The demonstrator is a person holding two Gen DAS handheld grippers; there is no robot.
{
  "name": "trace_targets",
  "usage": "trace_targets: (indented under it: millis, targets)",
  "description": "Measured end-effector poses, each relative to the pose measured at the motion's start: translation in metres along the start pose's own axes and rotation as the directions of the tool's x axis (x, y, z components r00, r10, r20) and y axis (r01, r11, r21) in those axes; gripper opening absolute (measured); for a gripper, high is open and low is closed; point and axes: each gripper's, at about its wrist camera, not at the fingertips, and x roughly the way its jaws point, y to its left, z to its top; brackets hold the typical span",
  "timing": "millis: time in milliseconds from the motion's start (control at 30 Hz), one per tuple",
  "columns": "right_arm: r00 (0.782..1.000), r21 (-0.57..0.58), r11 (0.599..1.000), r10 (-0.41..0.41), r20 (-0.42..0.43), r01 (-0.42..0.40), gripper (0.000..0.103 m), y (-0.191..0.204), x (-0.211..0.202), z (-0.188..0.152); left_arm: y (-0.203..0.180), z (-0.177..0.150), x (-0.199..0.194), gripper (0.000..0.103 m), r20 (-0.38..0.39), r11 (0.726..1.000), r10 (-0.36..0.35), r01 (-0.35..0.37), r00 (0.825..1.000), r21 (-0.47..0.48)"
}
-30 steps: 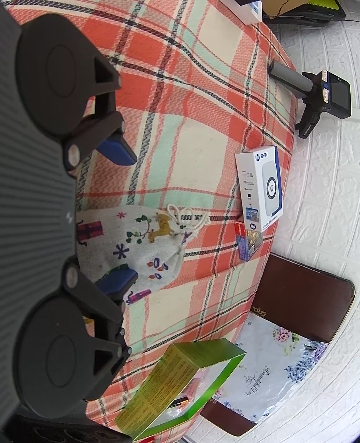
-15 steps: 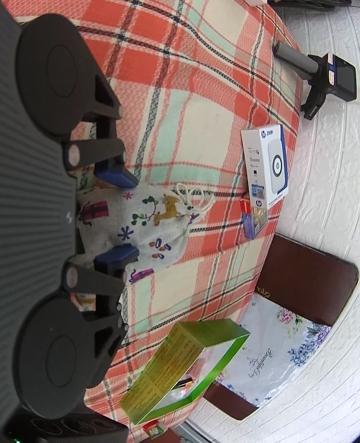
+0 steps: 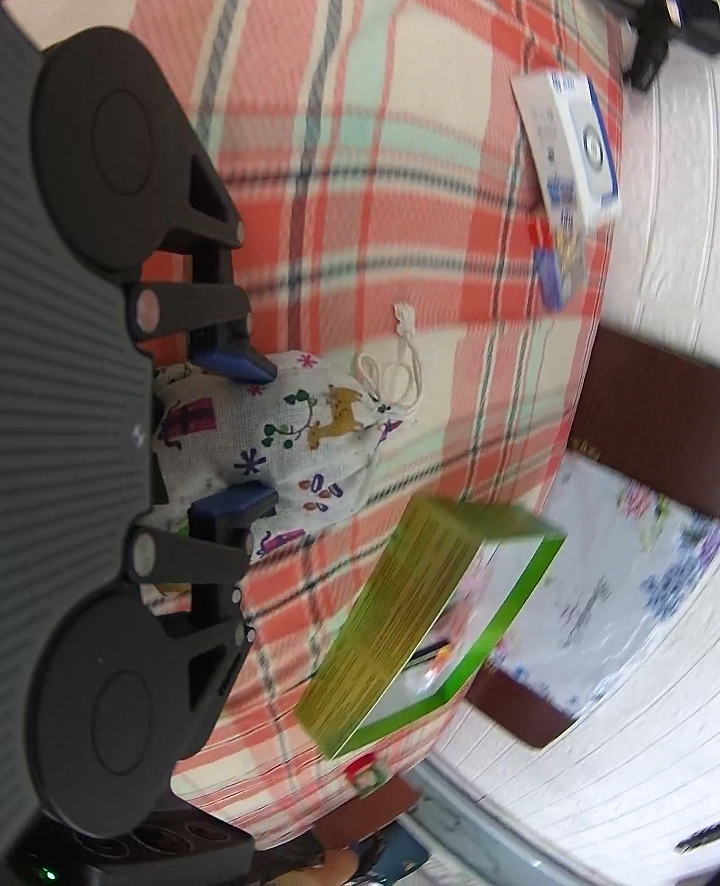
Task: Organize objects
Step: 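Carry the pouch into the green box and open both tools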
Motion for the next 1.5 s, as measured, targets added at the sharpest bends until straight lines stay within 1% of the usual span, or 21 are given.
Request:
trace_targets:
  millis: [133,267,433,500,567,667,767,900,1000,1033,1100,1133,1167,1200,1233,1267,1300,1333,1367,1433,1500]
  targets:
    - [0.997,0.069,0.994,-0.079,0.003,0.079,0.070,-0.024,-0.024,-0.016,-0.035,-0.001,0.021,0.044,-0.047,0.995,-0.065,0.068,0.997,0.069]
    - [0.988,0.142,0.978,-0.155,0.007,0.152,0.068,-0.046,-0.047,-0.031,-0.070,-0.003,0.040,0.043,-0.089,0.982,-0.122,0.133,0.988,0.132]
    - [0.976,0.238,0.949,-0.217,0.004,0.209,0.067,-0.071,-0.071,-0.050,-0.112,-0.010,0.059,0.043,-0.127,0.958,-0.146,0.172,0.981,0.230]
    - [0.971,0.267,0.937,-0.238,0.013,0.226,0.066,-0.079,-0.080,-0.056,-0.126,-0.010,0.063,0.041,-0.138,0.950,-0.156,0.187,0.978,0.250]
    - [0.966,0.274,0.932,-0.256,0.043,0.236,0.058,-0.084,-0.090,-0.058,-0.135,-0.006,0.061,0.038,-0.136,0.943,-0.189,0.218,0.973,0.250]
    - [0.944,0.250,0.926,-0.315,0.102,0.282,0.056,-0.089,-0.105,-0.049,-0.153,0.006,0.056,0.038,-0.090,0.927,-0.226,0.243,0.970,0.286]
    - [0.925,0.261,0.920,-0.341,0.170,0.291,0.055,-0.101,-0.116,-0.031,-0.165,0.029,0.051,0.038,-0.040,0.920,-0.255,0.255,0.966,0.298]
    - [0.893,0.224,0.920,-0.372,0.251,0.320,0.055,-0.118,-0.112,0.002,-0.179,0.059,0.047,0.038,0.053,0.918,-0.254,0.224,0.966,0.328]
    - [0.880,0.218,0.920,-0.379,0.287,0.325,0.055,-0.138,-0.095,0.026,-0.182,0.082,0.059,0.039,0.112,0.921,-0.226,0.174,0.968,0.350]
    - [0.878,0.220,0.919,-0.382,0.288,0.327,0.055,-0.144,-0.086,0.034,-0.181,0.090,0.066,0.040,0.128,0.927,-0.203,0.149,0.971,0.344]
    - [0.876,0.231,0.914,-0.390,0.284,0.333,0.055,-0.159,-0.066,0.047,-0.174,0.105,0.081,0.051,0.155,0.944,-0.129,0.074,0.979,0.320]
    - [0.870,0.234,0.908,-0.405,0.280,0.348,0.055,-0.166,-0.053,0.053,-0.172,0.111,0.090,0.054,0.168,0.950,-0.085,0.029,0.982,0.311]
    - [0.861,0.227,0.897,-0.432,0.268,0.380,0.060,-0.171,-0.037,0.057,-0.169,0.115,0.099,0.058,0.181,0.952,-0.037,-0.020,0.983,0.304]
    - [0.851,0.213,0.881,-0.466,0.241,0.422,0.067,-0.175,-0.022,0.059,-0.165,0.118,0.107,0.058,0.188,0.953,0.016,-0.072,0.982,0.295]
    - [0.842,0.201,0.866,-0.495,0.212,0.458,0.081,-0.178,-0.009,0.061,-0.159,0.119,0.111,0.058,0.184,0.953,0.062,-0.113,0.981,0.279]
    - [0.831,0.197,0.851,-0.521,0.196,0.487,0.083,-0.182,0.000,0.062,-0.151,0.120,0.113,0.057,0.172,0.959,0.087,-0.129,0.981,0.253]
    - [0.829,0.204,0.850,-0.522,0.199,0.486,0.083,-0.181,-0.001,0.060,-0.142,0.120,0.109,0.057,0.165,0.968,0.076,-0.113,0.983,0.226]
    - [0.833,0.218,0.859,-0.506,0.222,0.464,0.086,-0.177,-0.007,0.056,-0.133,0.118,0.103,0.058,0.167,0.973,0.055,-0.090,0.984,0.211]
    - [0.828,0.229,0.861,-0.503,0.248,0.455,0.090,-0.172,-0.014,0.051,-0.128,0.115,0.098,0.058,0.176,0.973,0.051,-0.088,0.983,0.212]
    - [0.797,0.224,0.852,-0.523,0.302,0.474,0.091,-0.154,-0.028,0.041,-0.119,0.107,0.086,0.058,0.200,0.968,0.053,-0.099,0.978,0.230]
    - [0.776,0.233,0.847,-0.531,0.340,0.478,0.091,-0.137,-0.042,0.031,-0.112,0.098,0.075,0.058,0.211,0.967,0.044,-0.094,0.976,0.236]
